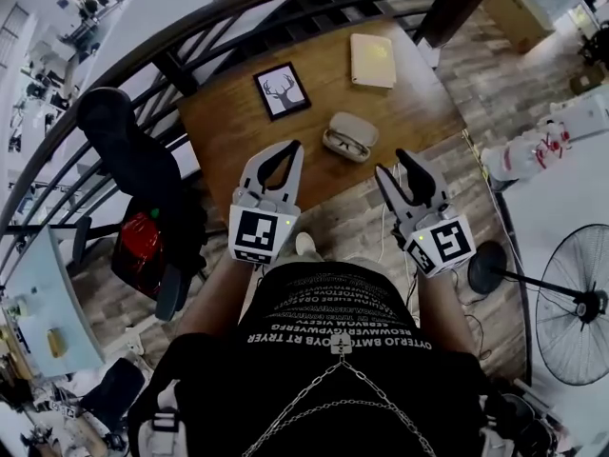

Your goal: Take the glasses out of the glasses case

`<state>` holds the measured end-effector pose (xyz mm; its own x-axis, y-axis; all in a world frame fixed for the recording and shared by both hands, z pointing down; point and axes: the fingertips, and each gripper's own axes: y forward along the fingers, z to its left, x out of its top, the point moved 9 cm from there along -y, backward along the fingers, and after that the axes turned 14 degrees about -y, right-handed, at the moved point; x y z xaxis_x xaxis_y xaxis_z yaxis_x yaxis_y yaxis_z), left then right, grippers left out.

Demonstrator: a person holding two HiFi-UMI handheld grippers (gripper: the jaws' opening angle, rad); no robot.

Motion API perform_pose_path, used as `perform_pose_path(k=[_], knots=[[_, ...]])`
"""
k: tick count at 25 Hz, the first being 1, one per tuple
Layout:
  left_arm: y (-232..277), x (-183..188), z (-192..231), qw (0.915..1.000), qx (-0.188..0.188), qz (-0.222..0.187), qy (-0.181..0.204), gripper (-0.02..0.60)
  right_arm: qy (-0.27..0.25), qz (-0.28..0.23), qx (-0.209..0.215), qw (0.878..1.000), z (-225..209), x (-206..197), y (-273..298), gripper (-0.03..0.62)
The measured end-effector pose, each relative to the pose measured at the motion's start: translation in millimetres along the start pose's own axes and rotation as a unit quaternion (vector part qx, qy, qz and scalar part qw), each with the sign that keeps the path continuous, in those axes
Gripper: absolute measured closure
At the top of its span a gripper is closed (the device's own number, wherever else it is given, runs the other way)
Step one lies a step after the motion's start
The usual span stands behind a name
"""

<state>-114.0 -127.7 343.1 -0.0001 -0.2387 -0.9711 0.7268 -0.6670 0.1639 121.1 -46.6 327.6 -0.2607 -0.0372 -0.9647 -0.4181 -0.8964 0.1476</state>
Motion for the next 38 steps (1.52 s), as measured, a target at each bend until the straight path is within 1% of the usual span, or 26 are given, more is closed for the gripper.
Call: perform_pose_path(k=[5,13,21,25,31,38], knots=[[1,-2,10,1.0,-0.008,0.004,0.0,0.552,0.008,0.007,-0.008,1.0,4,-3,7,0.422],[4,-6,18,0.9998,-0.012,0.014,-0.009,0.552,0.012,0.008,-0.004,1.0,2,0,16,0.422],[17,-5,24,0.9999,0.003,0.014,-0.004,0.552,0.018,0.007,0.001,1.0,-14,-11,29,0.422],[28,-1,28,0.9997,0.013,0.019,0.0,0.552,0.02,0.006,0.011,1.0,-26,-17,44,0.422],[55,-2,35,0.9992,0.027,0.029,-0.002,0.552,0.032,0.016,0.032,0.999,-47,-38,68,0.422],[93,-7,34,0.9984,0.037,0.043,-0.006,0.552,0.074,0.046,0.062,0.994,-78,-83,92,0.424]])
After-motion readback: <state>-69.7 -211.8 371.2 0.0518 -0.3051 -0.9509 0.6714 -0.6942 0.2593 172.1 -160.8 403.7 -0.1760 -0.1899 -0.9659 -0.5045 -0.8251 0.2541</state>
